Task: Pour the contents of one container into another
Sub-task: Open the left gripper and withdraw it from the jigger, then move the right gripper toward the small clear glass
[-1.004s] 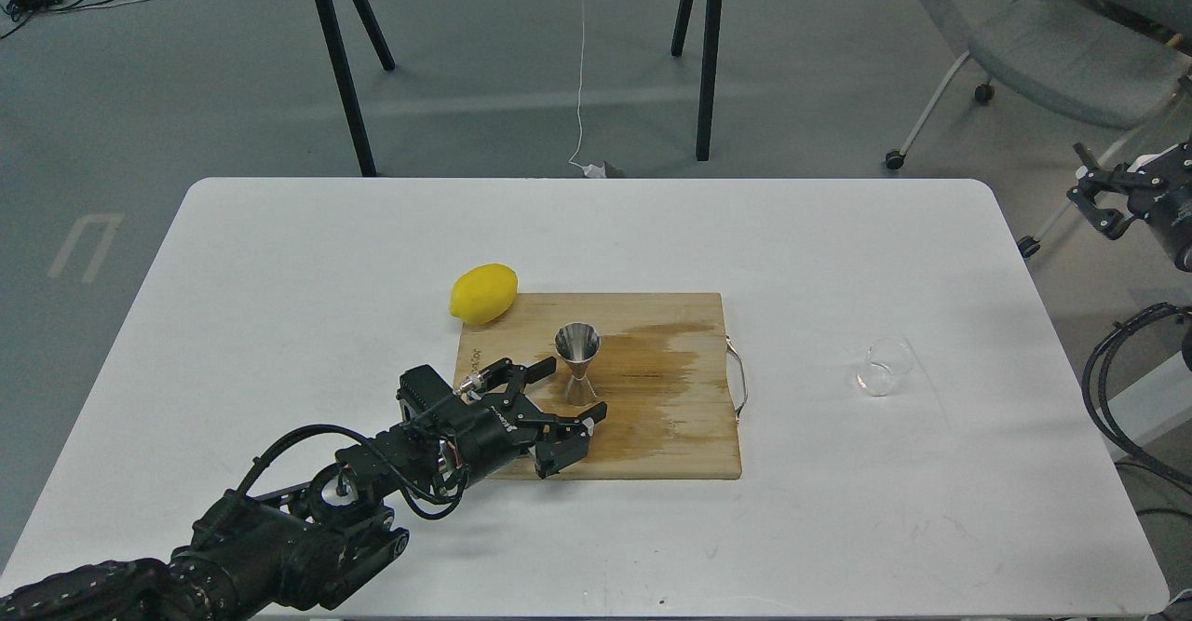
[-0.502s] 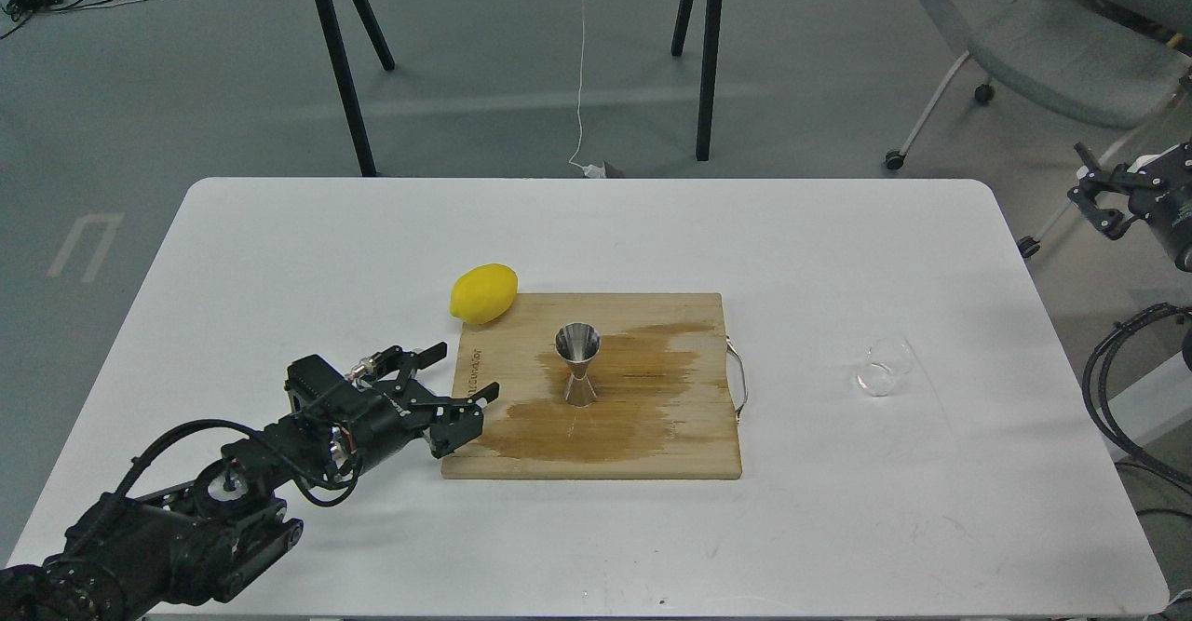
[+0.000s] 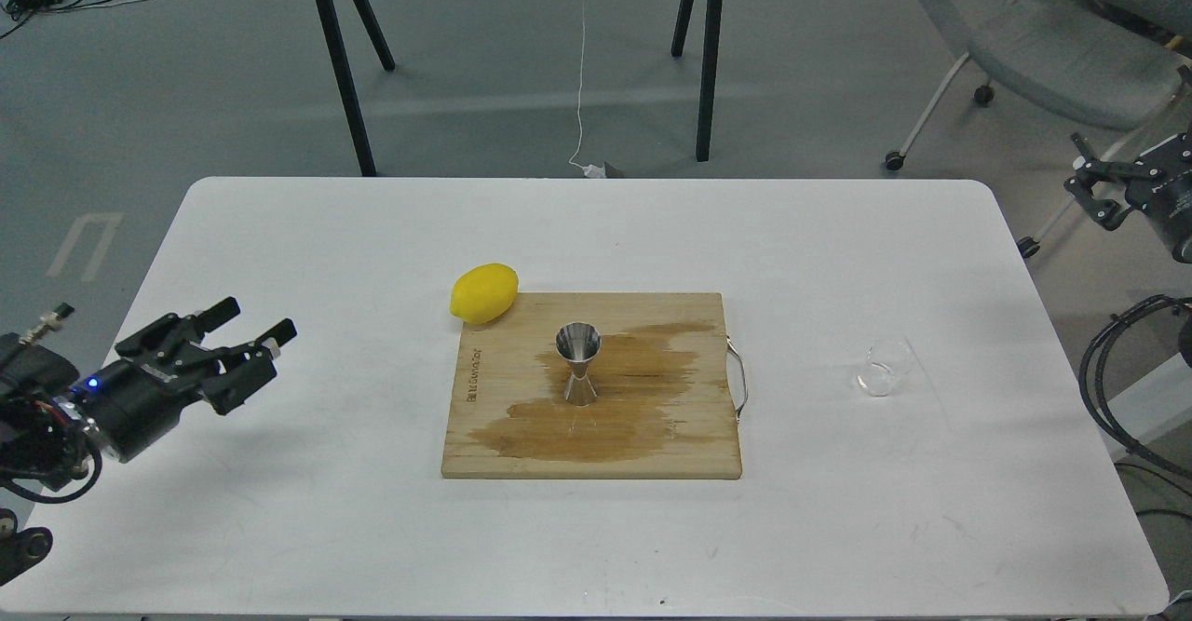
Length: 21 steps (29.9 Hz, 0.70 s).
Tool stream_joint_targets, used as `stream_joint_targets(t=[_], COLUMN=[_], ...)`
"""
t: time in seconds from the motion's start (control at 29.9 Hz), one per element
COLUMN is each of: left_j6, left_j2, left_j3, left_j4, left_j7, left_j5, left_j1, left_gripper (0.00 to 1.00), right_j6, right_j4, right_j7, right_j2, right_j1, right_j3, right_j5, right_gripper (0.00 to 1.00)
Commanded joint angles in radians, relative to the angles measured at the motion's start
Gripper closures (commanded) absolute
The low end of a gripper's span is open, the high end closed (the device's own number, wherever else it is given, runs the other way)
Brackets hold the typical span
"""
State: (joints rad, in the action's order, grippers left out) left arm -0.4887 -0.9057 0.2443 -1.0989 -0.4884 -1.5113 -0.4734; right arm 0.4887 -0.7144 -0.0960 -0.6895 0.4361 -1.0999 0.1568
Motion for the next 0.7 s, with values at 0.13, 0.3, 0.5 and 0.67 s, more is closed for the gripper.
stream_joint_targets(t=[0.13,0.3,0.5,0.67], left_j6=[0.299,0.975,0.977,0.977], left_j2=[-0.094,-0.148,-0.140,-0.134], left_j3=[0.165,0.335,0.426,0.444], left_j4=[-0.042,-0.021,0.106,0.108], left_j7=[0.000,0.000,0.000,0.000], left_j5=[0.339,0.635,1.075,1.227], left_j1=[-0.022,-0.027,-0.027,-0.033], left_gripper=[0.13,0.08,0.03,0.03], right_j6=[0.000,0.000,-0.580,-0.950], right_j4=[0.009,-0.017,-0.241,-0.394], right_j7=[0.212,0.277,0.479,0.562], right_j2=[0.004,0.094,0.075,-0.016], right_j1=[0.148,0.260,0.248,0.130], right_j3=[0.005,-0.009,-0.046,-0.109], right_j5=[-0.002,0.029,0.400,0.493], right_gripper=[0.00,0.00,0.00,0.00])
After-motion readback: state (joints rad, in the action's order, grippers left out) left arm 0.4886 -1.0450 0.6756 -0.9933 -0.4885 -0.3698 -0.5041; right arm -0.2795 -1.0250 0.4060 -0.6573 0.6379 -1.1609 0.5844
